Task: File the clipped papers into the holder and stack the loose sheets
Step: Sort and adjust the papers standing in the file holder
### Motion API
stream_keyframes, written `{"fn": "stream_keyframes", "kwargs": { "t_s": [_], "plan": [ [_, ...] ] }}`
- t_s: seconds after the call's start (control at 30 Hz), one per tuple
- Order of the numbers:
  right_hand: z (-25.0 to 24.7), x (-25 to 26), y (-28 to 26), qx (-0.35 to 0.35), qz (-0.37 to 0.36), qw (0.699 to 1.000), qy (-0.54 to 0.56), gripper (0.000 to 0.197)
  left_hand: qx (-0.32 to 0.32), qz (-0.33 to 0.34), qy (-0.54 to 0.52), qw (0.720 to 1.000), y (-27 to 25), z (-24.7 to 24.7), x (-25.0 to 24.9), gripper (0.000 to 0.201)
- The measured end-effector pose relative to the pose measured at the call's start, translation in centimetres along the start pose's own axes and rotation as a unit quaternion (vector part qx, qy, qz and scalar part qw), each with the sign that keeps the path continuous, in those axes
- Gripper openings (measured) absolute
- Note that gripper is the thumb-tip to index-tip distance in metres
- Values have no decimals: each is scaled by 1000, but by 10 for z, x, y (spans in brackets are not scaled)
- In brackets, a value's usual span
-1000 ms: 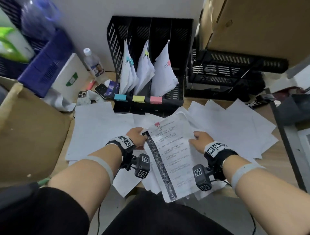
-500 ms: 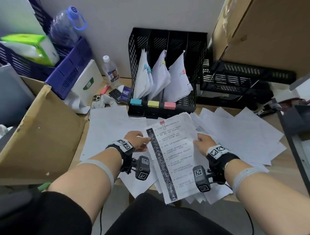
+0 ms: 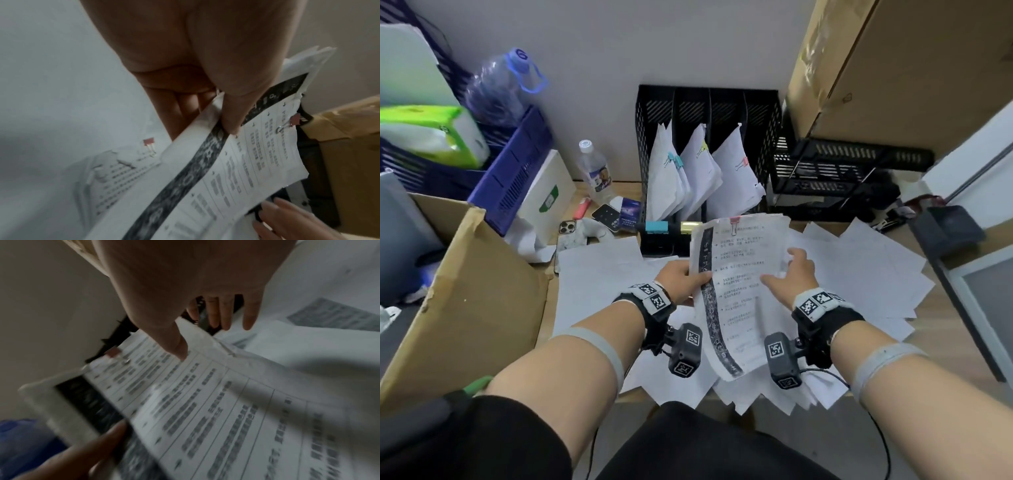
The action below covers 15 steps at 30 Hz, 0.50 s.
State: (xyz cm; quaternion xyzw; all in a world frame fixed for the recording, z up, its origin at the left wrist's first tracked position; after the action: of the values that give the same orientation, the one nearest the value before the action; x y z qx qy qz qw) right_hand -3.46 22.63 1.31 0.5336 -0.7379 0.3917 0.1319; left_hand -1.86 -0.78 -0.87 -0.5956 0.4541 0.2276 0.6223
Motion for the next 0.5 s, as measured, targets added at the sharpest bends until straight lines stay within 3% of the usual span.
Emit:
{"fn": "stream_keyframes", "kwargs": {
  "t_s": [0.07,0.13,0.23,0.27,0.37,0.43,0.5],
  "plan": [
    [1,21,-10,46,-12,999,10,90,5,50,11,999,1,3,-22,15],
    [12,43,-26,152,-7,983,105,97,27,94,25,995,-1,11,-42,14],
    [17,77,-48,238,-42,945,222,67,113,143,33,983,-5,29,-72,20],
    [12,83,-48,218,-45,945,240,59,142,162,46,976,-5,33,-80,18],
    [-21,80,-38,52,15,967,250,48,206,183,78,958,-6,41,-102,28],
    [-47,75,-33,-36,47,976,208,34,213,168,97,958,3,42,-110,34],
    [-67,74,-30,-69,42,982,173,37,181,172,121,961,16,41,-119,34]
  ]
}}
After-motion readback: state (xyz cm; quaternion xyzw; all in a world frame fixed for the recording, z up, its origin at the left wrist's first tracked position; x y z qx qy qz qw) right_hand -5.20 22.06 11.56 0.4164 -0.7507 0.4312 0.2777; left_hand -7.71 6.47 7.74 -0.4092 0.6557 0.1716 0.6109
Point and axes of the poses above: each hand's wrist, its own y-axis towards the middle knuckle, its own z-axis out of the palm, x = y × z, the point moved 6 cm from there along y, towards the middle knuckle, and after that the axes turned 8 degrees about x, right-handed, at the moved point
